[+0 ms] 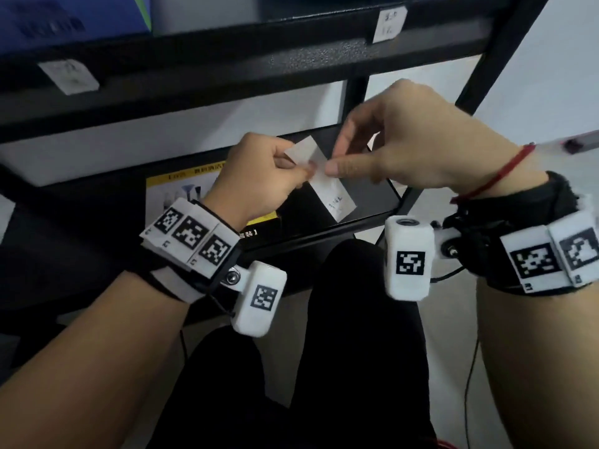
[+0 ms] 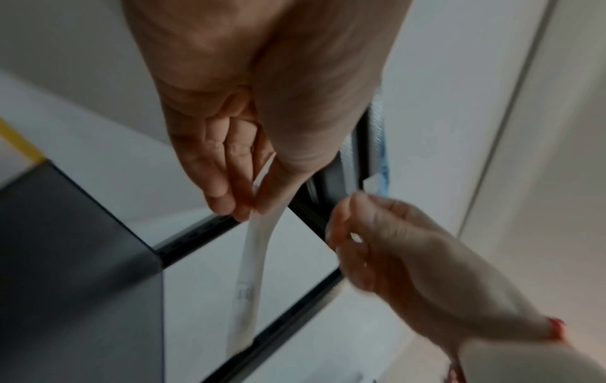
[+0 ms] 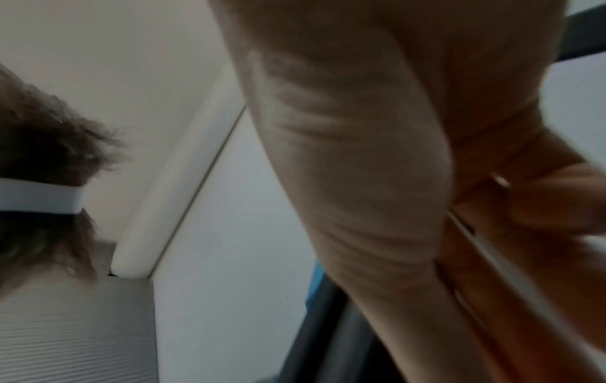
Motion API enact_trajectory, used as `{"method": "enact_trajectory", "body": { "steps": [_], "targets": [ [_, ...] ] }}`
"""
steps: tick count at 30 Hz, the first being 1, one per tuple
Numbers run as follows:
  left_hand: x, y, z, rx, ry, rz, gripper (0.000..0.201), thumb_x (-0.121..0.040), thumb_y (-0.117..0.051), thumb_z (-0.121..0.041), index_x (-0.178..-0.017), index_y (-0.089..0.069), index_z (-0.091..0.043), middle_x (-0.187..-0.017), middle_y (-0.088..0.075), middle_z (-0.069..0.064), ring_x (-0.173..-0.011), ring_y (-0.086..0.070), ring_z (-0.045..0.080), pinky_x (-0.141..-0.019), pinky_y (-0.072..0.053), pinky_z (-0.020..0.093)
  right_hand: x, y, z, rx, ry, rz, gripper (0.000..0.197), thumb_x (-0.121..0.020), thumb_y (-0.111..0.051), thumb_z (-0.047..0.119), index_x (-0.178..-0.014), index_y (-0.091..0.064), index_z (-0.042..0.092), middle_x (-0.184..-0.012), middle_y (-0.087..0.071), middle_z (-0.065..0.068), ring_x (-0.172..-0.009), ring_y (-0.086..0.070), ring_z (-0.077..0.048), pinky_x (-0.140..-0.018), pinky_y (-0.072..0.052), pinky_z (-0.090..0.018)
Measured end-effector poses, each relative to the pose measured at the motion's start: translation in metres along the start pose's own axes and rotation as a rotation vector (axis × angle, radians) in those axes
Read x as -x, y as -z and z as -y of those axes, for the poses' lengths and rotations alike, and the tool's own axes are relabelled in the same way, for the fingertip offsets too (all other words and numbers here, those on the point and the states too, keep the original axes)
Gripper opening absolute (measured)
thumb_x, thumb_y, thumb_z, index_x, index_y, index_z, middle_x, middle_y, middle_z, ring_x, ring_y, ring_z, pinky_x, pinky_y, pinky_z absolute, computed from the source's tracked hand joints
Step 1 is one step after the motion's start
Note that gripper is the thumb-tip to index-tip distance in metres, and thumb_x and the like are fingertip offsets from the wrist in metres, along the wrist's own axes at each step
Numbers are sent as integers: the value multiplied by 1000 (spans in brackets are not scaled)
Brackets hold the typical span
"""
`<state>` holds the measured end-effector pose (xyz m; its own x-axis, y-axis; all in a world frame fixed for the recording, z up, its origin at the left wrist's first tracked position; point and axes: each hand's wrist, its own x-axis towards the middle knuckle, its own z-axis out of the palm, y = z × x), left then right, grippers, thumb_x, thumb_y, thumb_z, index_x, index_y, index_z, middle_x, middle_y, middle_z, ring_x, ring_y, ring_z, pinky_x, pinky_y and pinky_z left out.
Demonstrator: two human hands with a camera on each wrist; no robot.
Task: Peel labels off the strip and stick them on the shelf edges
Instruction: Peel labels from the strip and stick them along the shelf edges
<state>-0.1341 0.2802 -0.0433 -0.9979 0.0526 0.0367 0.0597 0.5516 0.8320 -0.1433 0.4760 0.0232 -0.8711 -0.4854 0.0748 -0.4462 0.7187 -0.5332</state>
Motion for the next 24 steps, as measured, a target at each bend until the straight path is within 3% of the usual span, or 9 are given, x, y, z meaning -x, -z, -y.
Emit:
{"method": "enact_trajectory", "body": {
  "steps": [3, 6, 9, 11, 13, 15, 19, 21, 24],
  "targets": [
    [5, 8, 10, -16, 76, 7, 26, -71, -72, -34, -84, -77, -13, -77, -78, 11, -78, -73, 35, -82, -61, 51, -7, -31, -7, 26, -61, 35, 28, -79, -79, 51, -82, -74, 24, -75, -72, 8, -47, -56, 15, -51, -41, -2],
    [12, 19, 15, 21, 128, -39, 9, -75, -72, -27, -73, -75, -18, -66, -73, 2, -61, -65, 17, -76, -55, 37, -11, -56, -6, 17, -91, 106, 29, -82, -77, 51, -86, -73, 23, -77, -69, 9, -46, -52, 19, -53, -38, -6],
    [21, 28, 21, 55, 142, -72, 15, -75, -72, -26, -77, -76, -12, -68, -73, 3, -67, -65, 16, -85, -59, 45, -12, -74, -2, -36, -93, 136, 19, -87, -76, 39, -79, -68, 24, -67, -63, 11, -44, -52, 14, -49, -35, -3],
    [28, 34, 27, 100, 159, -80, 19, -77, -73, -28, -81, -76, -10, -73, -74, 6, -67, -65, 15, -83, -60, 45, -12, -83, 1, -80, -99, 136, 22, -89, -75, 34, -72, -66, 24, -52, -59, 12, -38, -51, 4, -47, -35, -5],
    [36, 36, 36, 149, 178, -89, 16, -88, -74, -30, -81, -75, -16, -73, -73, 0, -62, -64, 5, -72, -57, 32, -13, -89, 6, -146, -111, 158, 23, -91, -74, 32, -71, -66, 23, -41, -55, 16, -34, -48, 0, -44, -35, -7],
    [47, 37, 48, 157, 213, -69, 19, -94, -69, -35, -91, -76, -18, -77, -73, -7, -63, -65, -2, -66, -53, 18, -19, -97, 14, -243, -129, 169, 20, -90, -75, 30, -76, -68, 17, -37, -54, 17, -32, -45, 0, -42, -35, -7],
    [64, 36, 77, 204, 336, -87, 17, -98, -65, -38, -87, -71, -25, -89, -76, -3, -73, -68, 4, -73, -57, 23, -41, -117, 32, -290, -122, 231, 20, -88, -78, 30, -81, -71, 13, -40, -58, 17, -34, -46, 1, -45, -39, -7],
    [66, 39, 90, 226, 370, -108, 18, -98, -65, -37, -89, -73, -25, -94, -78, 1, -73, -68, 4, -71, -54, 22, -50, -125, 37, -239, -112, 279, 19, -85, -80, 31, -84, -69, 15, -44, -61, 14, -37, -49, 1, -48, -43, -9],
    [68, 43, 108, 284, 403, -154, 18, -96, -68, -37, -89, -75, -22, -90, -79, 0, -71, -67, 3, -66, -52, 18, -57, -142, 33, -217, -81, 202, 27, -78, -87, 31, -88, -65, 19, -66, -67, 8, -44, -54, 2, -51, -44, -12]
  ]
}}
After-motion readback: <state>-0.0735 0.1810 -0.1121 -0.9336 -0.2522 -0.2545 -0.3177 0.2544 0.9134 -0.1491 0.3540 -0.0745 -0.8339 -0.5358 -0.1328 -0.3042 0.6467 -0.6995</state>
